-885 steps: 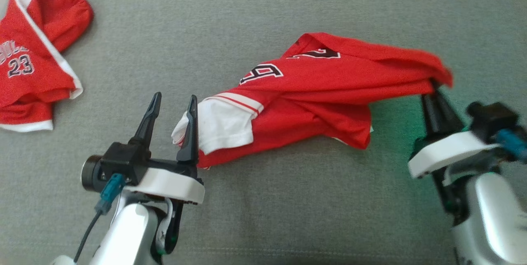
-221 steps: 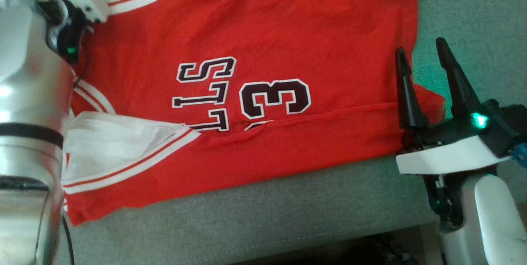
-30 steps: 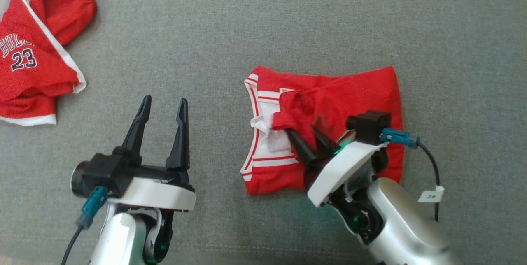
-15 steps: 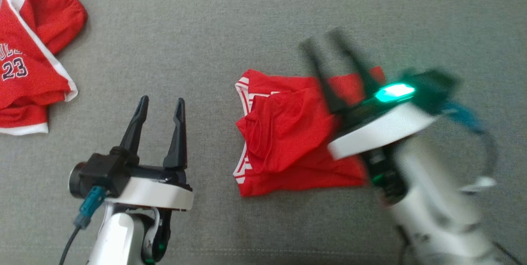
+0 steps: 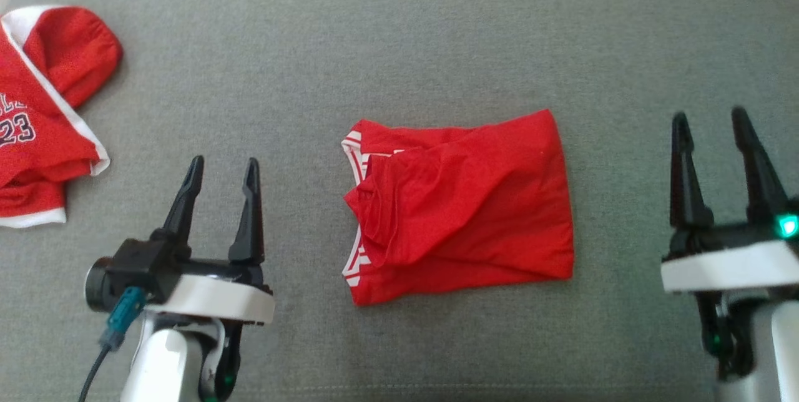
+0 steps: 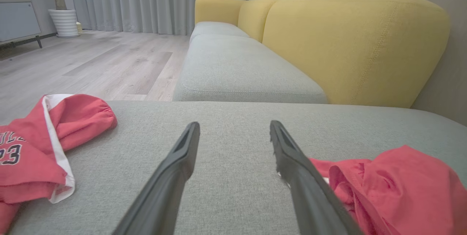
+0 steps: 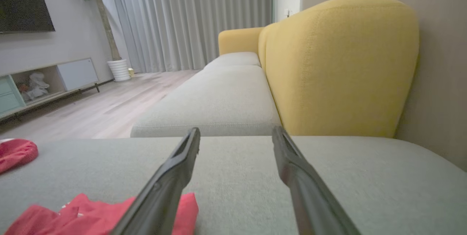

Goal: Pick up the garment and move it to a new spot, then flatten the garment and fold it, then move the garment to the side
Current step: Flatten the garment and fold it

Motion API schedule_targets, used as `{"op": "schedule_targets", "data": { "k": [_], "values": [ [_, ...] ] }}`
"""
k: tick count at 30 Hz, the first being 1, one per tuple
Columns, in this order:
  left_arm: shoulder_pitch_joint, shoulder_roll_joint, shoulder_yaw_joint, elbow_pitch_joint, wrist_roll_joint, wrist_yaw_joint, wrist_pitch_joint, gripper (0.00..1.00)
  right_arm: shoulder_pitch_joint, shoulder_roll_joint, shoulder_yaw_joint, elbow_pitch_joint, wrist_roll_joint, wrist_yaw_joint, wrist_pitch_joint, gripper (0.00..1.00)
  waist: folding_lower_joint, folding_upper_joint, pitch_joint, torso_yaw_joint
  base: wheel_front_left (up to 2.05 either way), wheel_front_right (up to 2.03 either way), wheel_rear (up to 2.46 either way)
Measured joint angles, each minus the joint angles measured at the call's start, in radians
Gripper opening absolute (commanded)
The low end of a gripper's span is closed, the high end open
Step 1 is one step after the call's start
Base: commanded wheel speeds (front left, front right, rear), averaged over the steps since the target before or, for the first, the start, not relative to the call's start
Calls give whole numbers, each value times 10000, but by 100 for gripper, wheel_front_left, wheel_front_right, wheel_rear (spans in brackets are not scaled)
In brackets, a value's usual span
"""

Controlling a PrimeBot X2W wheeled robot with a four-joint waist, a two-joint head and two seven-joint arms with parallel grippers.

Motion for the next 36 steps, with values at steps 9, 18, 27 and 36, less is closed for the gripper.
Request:
{"op": "schedule_targets", "data": {
  "k": [9,18,27,36],
  "values": [
    [464,228,71,165,10,86,6,100,852,128,-75,-151,-470,0,88,100,0,0,-439,-116,0,0,0],
    [795,316,21,146,12,174,123,100,1415,244,12,-150,-583,0,205,100,0,0,-799,-99,0,0,0],
    [795,332,-40,132,10,261,151,100,1408,320,180,-148,-512,0,234,100,0,0,-783,-2,0,0,0],
    [775,349,-194,94,10,332,150,100,1348,320,278,121,-418,0,362,8,0,0,-622,62,0,0,0]
  ]
}}
